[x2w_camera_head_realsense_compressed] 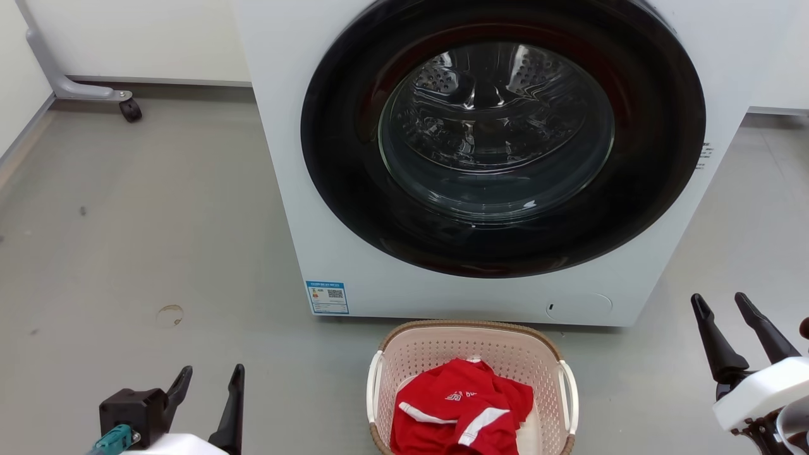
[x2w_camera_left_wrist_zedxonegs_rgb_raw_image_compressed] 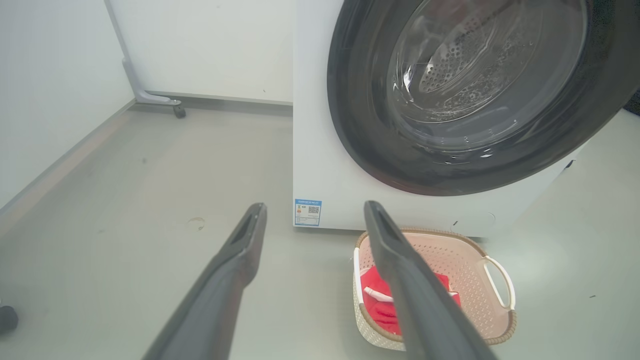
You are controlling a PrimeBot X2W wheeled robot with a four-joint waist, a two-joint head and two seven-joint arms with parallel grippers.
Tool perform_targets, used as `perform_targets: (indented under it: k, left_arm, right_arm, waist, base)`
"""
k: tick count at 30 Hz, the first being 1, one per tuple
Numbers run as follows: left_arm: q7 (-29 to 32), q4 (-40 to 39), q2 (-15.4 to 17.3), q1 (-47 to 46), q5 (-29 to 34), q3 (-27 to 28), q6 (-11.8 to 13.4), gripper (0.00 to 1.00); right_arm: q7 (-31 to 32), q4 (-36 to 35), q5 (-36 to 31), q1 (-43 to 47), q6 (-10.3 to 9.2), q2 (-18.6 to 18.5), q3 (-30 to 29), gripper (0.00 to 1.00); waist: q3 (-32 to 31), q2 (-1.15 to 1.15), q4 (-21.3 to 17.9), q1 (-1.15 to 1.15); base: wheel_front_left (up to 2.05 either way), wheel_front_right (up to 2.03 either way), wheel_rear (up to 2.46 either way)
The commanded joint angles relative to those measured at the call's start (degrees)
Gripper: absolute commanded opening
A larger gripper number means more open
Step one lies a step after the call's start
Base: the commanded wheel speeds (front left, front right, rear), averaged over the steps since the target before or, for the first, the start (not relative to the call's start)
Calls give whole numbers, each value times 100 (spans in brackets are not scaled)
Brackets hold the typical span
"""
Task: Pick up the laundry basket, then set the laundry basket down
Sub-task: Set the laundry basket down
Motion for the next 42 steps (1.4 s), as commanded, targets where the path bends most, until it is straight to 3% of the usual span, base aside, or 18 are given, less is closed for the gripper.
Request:
perform_targets:
  k: [1,12,42]
  left_arm:
    - [23,-170,217,-249,12,212,11,100]
    - [333,-207,305,-472,-60,128,-154,100]
    - [279,-154,317,-570,-63,143,-204,100]
  right_arm:
    - [31,-180,-46,-33,-16,-143,34,100]
    - [160,-275,-152,20,-16,-69,36,100]
    - [223,-384,-230,32,-16,-56,5,100]
  waist:
    - [1,0,10,0]
    - [-9,0,62,0]
    - [-11,0,85,0]
  base:
    - [0,0,0]
    - [0,0,0]
    - [0,0,0]
